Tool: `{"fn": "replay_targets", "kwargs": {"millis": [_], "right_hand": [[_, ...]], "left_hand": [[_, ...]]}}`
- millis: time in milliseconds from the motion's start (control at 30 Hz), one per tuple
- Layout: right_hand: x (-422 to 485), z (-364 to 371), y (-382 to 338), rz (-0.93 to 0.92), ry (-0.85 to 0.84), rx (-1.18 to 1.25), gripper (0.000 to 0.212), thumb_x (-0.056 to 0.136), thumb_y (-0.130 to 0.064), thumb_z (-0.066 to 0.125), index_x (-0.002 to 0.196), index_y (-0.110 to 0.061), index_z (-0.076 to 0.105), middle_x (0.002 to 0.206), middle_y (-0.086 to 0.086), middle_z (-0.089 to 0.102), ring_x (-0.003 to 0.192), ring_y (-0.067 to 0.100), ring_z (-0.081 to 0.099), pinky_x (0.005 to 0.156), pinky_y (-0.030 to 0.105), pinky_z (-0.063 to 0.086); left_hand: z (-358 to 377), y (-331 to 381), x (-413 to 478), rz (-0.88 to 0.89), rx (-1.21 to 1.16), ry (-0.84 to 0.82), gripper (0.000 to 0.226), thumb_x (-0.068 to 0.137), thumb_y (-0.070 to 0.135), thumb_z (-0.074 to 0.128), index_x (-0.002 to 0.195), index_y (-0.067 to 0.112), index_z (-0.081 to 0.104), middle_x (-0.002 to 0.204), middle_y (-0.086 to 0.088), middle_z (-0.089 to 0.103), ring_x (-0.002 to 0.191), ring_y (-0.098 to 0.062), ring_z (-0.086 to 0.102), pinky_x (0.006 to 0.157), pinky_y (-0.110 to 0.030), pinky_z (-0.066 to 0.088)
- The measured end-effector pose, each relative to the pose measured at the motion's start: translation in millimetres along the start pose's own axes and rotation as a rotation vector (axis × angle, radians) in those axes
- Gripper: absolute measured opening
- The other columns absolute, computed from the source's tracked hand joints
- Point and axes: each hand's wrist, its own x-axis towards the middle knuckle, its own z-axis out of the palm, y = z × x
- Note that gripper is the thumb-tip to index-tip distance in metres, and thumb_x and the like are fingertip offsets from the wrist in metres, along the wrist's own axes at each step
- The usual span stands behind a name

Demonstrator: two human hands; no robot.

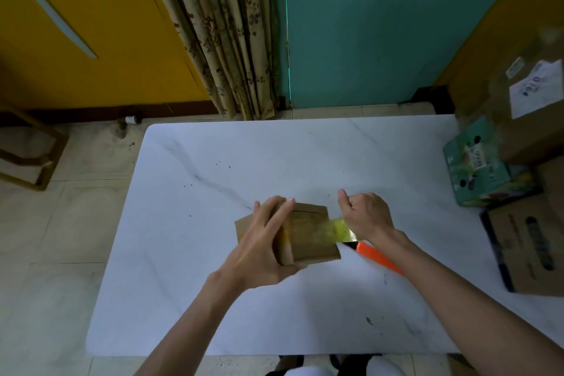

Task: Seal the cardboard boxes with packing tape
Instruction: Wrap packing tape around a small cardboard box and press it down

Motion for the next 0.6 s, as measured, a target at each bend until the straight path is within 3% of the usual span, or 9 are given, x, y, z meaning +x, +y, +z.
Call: {"fn": "replay_targets", "kwargs": {"millis": [100, 233, 400, 600], "right_hand": [[-0.5, 1.0, -13.9, -0.036, -0.018, -0.013, 0.066, 0.104, -0.039, 0.037, 0.046, -0.008, 0.03, 0.042, 0.002, 0.035, 0.055, 0.031, 0.045, 0.057, 0.033, 0.032], [-5.3, 11.7, -30.2, -0.111, -0.052, 0.011, 0.066, 0.104, -0.038, 0.041, 0.047, -0.008, 0.027, 0.04, 0.001, 0.031, 0.051, 0.029, 0.042, 0.056, 0.031, 0.031], [-11.2, 20.2, -56.7, -0.156, -0.054, 0.048, 0.066, 0.103, -0.041, 0.041, 0.048, -0.008, 0.028, 0.042, 0.005, 0.035, 0.052, 0.029, 0.042, 0.057, 0.031, 0.031], [-16.0, 36.8, -52.6, -0.172, -0.007, 0.201, 0.064, 0.1, -0.042, 0.047, 0.049, -0.011, 0.026, 0.038, 0.002, 0.02, 0.047, 0.025, 0.034, 0.053, 0.031, 0.023]], "left_hand": [[-9.9, -19.6, -17.1, -0.22, -0.129, 0.019, 0.121, 0.069, 0.064, 0.083, 0.159, 0.037, 0.007, 0.155, -0.004, 0.029, 0.144, -0.016, 0.036, 0.113, -0.041, 0.042], [-21.2, -35.9, -36.9, -0.346, -0.14, -0.083, 0.131, 0.065, 0.038, 0.095, 0.156, 0.041, 0.0, 0.159, 0.006, 0.026, 0.14, 0.014, 0.024, 0.11, -0.005, 0.026], [-31.6, -66.0, -60.9, -0.405, -0.109, -0.129, 0.142, 0.065, 0.034, 0.096, 0.147, 0.062, -0.017, 0.161, 0.019, 0.016, 0.143, 0.013, 0.019, 0.115, -0.013, 0.023], [-34.8, -85.7, -77.6, -0.449, -0.042, -0.158, 0.146, 0.064, 0.031, 0.097, 0.147, 0.06, -0.02, 0.154, 0.027, 0.02, 0.133, -0.005, 0.043, 0.104, -0.029, 0.045]]}}
